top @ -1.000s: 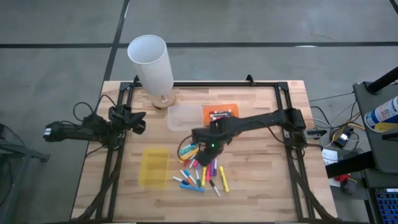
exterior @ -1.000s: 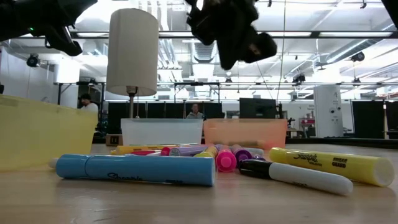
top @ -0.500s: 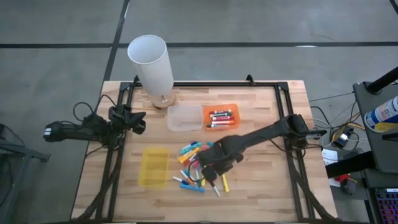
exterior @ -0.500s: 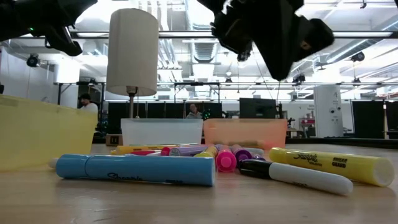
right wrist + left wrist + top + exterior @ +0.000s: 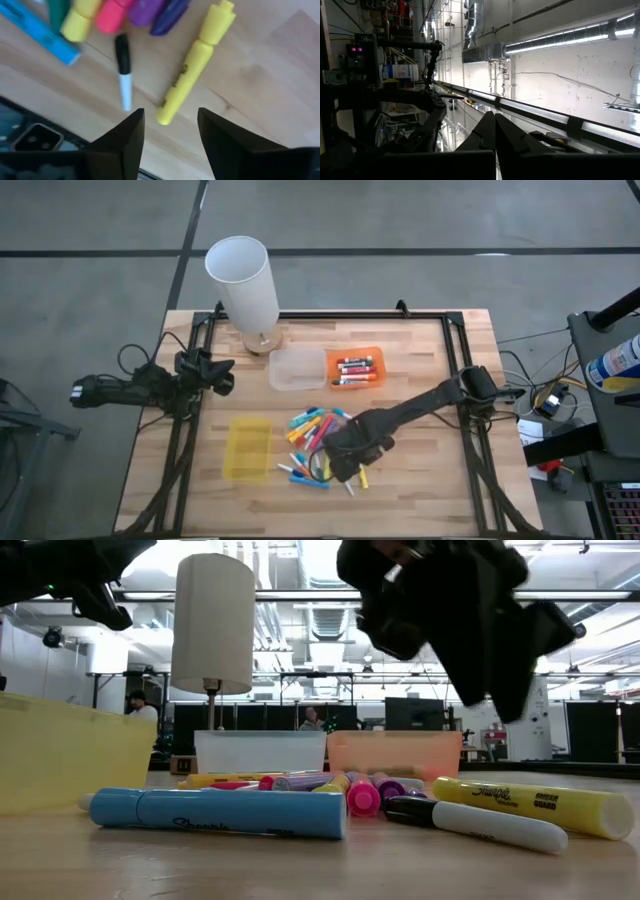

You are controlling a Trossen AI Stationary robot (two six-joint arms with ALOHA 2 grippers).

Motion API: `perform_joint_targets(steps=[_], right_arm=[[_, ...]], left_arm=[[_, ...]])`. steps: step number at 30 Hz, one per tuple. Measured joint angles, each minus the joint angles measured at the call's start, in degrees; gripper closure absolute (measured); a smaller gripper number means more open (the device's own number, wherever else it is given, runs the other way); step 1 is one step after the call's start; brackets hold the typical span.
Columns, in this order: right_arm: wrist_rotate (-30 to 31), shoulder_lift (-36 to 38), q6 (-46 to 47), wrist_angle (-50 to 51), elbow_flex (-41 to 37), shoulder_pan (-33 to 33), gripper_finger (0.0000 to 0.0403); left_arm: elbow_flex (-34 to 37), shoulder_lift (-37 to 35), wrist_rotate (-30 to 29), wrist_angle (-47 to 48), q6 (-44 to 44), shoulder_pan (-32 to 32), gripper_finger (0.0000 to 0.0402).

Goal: Pick & Place Markers
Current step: Put the bottom right yellow highlighter into the transparent bin

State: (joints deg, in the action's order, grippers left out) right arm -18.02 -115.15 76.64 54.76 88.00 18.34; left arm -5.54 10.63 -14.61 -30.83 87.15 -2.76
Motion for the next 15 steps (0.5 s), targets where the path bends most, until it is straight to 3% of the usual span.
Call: perform_joint_targets(steps=[15], right_arm=[[0.18,-0.04,6.20,-13.05,-8.61,0.99,0.0225]], left_arm=[[0.00,0.00,-0.02,0.00,0.02,0.00,0.0402]])
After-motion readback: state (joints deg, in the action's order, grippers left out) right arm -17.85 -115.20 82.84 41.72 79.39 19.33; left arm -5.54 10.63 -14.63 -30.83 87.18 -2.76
